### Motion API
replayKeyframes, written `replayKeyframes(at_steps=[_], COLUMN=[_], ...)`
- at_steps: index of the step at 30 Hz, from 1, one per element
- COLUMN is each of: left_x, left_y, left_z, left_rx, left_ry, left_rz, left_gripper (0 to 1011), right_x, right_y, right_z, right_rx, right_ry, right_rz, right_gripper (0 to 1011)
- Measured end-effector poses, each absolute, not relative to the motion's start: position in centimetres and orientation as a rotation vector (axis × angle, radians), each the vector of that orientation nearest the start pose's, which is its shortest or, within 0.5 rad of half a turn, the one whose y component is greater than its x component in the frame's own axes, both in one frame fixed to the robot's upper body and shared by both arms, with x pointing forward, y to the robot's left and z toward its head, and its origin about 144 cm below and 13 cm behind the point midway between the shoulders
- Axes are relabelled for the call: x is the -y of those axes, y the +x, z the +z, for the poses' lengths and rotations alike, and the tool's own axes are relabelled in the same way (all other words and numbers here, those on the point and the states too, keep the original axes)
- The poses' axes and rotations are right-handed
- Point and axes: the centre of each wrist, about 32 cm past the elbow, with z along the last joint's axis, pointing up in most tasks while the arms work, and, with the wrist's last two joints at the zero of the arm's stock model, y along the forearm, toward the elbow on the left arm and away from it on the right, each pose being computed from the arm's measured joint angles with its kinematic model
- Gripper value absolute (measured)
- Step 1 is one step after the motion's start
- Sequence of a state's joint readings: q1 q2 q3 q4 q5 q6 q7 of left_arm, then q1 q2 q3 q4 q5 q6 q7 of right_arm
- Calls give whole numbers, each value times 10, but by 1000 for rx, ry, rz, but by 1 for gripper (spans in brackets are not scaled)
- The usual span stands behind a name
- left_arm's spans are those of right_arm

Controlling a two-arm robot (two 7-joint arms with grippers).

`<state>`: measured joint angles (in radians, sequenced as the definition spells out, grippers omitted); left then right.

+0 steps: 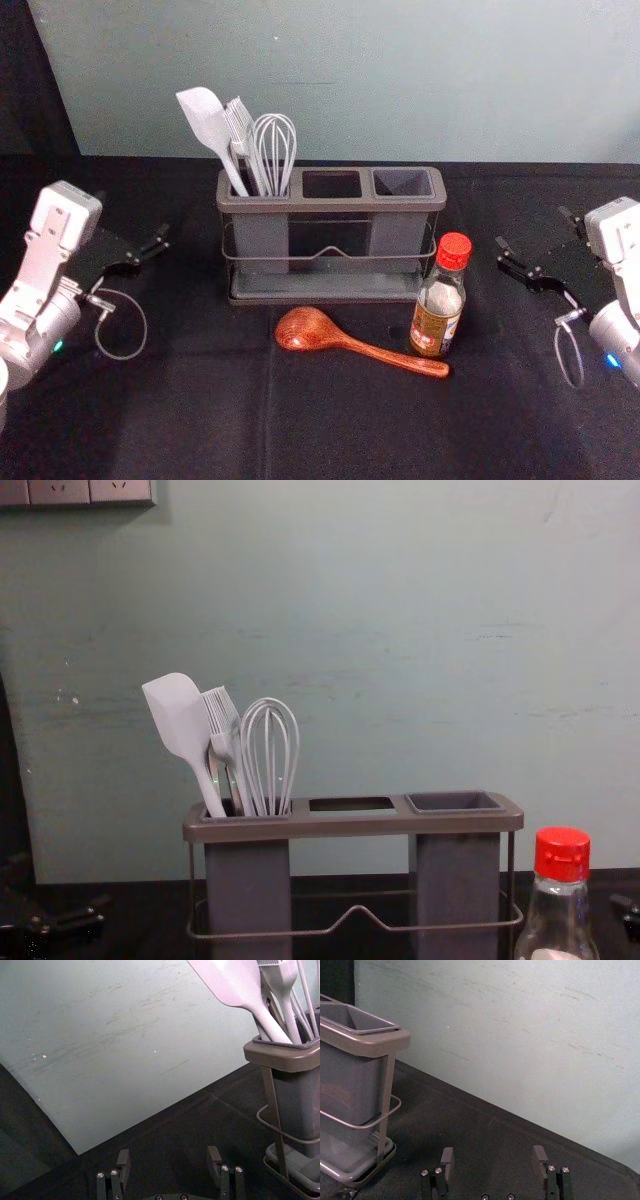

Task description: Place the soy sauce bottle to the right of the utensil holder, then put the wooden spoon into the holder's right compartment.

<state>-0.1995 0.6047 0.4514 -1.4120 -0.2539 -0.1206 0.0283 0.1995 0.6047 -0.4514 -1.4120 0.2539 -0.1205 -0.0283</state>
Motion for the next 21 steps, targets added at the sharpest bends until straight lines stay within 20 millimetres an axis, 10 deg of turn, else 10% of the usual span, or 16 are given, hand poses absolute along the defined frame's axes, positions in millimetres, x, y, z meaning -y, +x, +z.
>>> replayKeyframes(at_steps=[21], left_x=[-310], left_y=[489], left_z=[1140], left_rx=[285], left_ry=[304], left_rz=[1248], left_gripper=[1005], right_x=[310], right_y=[489], right_z=[1140], right_rx=[285], right_ry=[-305], right_rz=[-1248], right_gripper=[1000])
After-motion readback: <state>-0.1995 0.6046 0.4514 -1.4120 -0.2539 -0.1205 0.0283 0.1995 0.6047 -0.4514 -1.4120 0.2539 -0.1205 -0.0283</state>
